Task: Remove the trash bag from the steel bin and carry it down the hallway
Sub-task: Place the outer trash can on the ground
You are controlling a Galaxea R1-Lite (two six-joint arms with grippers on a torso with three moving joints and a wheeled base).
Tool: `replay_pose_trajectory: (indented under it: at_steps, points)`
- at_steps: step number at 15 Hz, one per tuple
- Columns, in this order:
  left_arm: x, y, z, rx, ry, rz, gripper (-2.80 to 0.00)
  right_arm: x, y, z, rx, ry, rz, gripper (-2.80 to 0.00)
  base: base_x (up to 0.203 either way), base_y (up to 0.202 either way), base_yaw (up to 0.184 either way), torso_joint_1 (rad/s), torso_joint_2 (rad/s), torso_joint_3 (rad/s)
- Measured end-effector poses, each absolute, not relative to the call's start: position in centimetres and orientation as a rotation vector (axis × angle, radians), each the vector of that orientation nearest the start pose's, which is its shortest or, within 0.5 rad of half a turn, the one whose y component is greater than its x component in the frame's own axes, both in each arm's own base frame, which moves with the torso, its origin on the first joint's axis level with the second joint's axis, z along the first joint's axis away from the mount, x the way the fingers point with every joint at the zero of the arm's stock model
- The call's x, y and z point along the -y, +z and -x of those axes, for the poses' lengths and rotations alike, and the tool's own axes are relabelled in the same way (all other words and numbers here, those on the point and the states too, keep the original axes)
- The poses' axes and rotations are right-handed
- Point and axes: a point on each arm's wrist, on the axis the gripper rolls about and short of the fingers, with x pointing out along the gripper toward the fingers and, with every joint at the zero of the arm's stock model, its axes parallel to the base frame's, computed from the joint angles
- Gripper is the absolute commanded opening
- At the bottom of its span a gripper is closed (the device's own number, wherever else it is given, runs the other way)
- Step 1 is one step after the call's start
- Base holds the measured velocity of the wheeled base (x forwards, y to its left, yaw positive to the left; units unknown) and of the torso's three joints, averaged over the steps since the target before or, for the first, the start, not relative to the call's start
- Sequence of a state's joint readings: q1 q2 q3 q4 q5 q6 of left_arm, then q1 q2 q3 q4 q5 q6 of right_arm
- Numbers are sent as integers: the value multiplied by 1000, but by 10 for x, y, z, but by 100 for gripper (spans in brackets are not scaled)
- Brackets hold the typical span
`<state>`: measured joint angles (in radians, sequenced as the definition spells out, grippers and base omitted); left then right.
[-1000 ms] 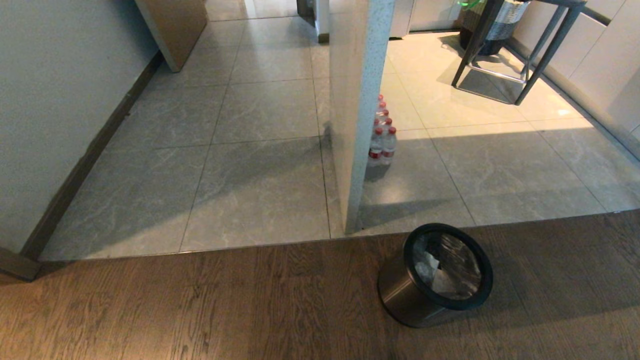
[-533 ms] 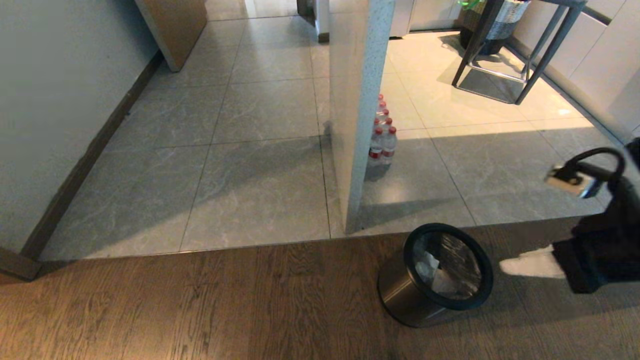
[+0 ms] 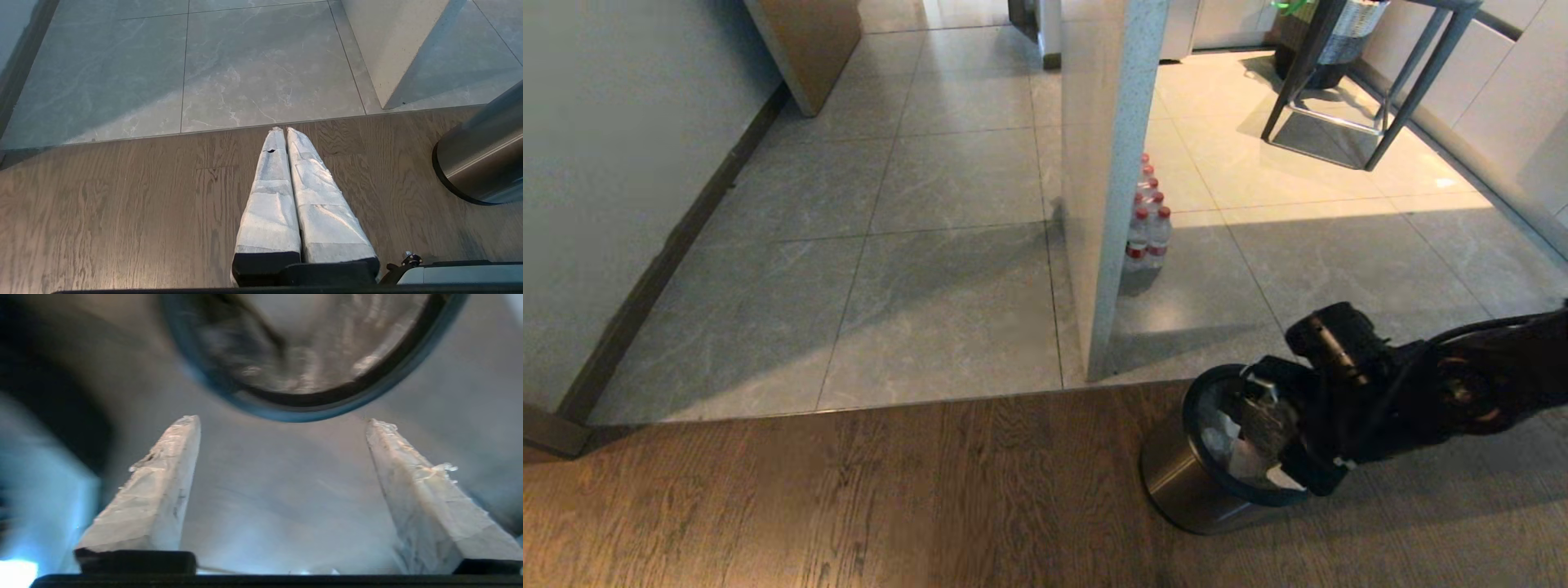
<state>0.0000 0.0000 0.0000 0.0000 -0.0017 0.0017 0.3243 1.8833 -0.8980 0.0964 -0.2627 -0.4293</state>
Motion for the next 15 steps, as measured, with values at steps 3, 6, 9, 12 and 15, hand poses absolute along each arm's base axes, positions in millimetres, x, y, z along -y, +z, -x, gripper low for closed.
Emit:
replay_pose_trajectory:
  at_steps: [3,6,9,12,15]
  points:
    - [0,75,23,0,-1,-1,-280,-104,64,-306,-1022,198,791,0,0,0,0,0,0,0]
    - [0,75,23,0,-2,-2,-280,-119,48,-319,-968,282,748,0,0,0,0,0,0,0]
    - [0,75,23,0,-2,-2,-280,-128,41,-320,-987,399,770,0,0,0,0,0,0,0]
    - [0,75,23,0,-2,-2,-280,-132,35,-321,-986,456,758,0,0,0,0,0,0,0]
    - [0,75,23,0,-2,-2,-280,-134,27,-324,-953,450,746,0,0,0,0,0,0,0]
